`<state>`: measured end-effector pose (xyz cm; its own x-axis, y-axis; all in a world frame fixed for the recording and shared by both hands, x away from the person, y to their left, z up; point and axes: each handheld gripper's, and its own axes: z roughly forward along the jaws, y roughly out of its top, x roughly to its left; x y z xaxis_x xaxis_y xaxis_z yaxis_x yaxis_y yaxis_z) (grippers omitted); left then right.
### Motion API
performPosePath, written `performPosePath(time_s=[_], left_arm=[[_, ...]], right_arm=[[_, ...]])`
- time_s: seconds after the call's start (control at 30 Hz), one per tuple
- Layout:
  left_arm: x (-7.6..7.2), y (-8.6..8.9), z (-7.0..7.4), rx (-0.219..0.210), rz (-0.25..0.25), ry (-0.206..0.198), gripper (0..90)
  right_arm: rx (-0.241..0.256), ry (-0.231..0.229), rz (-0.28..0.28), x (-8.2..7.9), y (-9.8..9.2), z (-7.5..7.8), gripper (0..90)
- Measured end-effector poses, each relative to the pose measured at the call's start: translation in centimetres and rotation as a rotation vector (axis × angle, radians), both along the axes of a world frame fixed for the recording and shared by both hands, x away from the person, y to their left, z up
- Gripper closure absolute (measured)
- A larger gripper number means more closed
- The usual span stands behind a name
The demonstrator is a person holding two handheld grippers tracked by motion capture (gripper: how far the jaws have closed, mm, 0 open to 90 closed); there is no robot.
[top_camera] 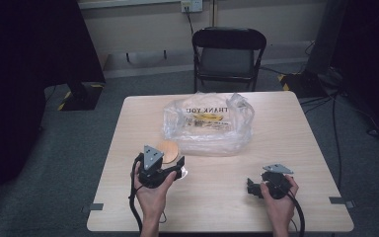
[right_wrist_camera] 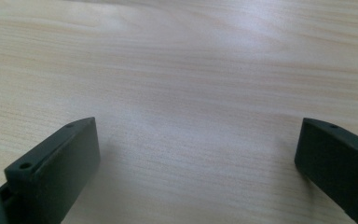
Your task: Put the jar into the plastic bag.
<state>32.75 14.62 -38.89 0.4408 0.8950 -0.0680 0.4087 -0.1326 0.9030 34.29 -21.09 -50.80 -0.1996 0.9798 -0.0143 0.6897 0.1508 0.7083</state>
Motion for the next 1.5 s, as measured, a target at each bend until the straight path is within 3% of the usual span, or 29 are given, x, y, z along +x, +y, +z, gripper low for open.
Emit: performPosePath(time_s=[0.77, 1.5], left_arm=[[1.7, -1.6, 2.0, -0.018, -0.019, -0.044, 26.2], [5.5, -3.8, 4.5, -0.034, -0.028, -0.082, 26.2]], right_arm=[[0.0, 0.0, 0.0, 0.0, 0.0, 0.0, 0.0], [0.0, 0.0, 0.0, 0.0, 0.0, 0.0, 0.0]])
